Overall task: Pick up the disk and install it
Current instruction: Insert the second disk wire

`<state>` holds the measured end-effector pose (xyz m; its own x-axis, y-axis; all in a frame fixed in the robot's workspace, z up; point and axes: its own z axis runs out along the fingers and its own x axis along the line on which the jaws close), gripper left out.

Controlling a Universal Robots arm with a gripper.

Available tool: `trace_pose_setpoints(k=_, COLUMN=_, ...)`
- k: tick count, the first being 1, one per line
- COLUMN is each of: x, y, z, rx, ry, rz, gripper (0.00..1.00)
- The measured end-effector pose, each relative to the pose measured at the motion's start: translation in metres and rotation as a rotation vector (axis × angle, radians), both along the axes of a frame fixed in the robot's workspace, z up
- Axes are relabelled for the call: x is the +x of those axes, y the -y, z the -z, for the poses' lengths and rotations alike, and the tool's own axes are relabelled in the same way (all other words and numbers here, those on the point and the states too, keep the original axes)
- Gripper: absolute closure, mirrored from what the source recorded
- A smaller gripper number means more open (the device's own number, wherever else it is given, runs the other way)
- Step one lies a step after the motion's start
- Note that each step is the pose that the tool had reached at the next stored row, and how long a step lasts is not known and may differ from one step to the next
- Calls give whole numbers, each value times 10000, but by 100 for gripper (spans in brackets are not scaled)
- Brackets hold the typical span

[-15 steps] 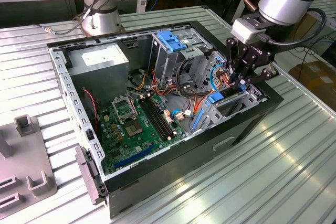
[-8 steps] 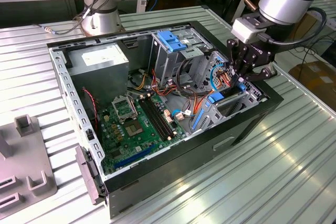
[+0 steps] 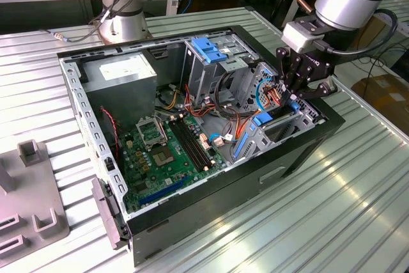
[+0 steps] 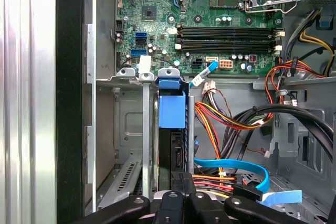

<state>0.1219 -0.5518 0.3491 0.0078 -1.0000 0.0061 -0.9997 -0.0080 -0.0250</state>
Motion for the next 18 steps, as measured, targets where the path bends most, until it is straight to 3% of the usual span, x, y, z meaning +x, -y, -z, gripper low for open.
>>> trace_pose_setpoints(k=7, x=-5, y=0, z=-9, rx=-3, ry=-12, rz=-1, gripper=90)
trace_pose_setpoints(k=14, x=-6, y=0, z=-244, rx=0, ry=-12, rz=0, gripper=90)
trace_pose_setpoints(k=18, x=-6, y=0, z=-280, rx=4, ry=-12, rz=0, gripper=90)
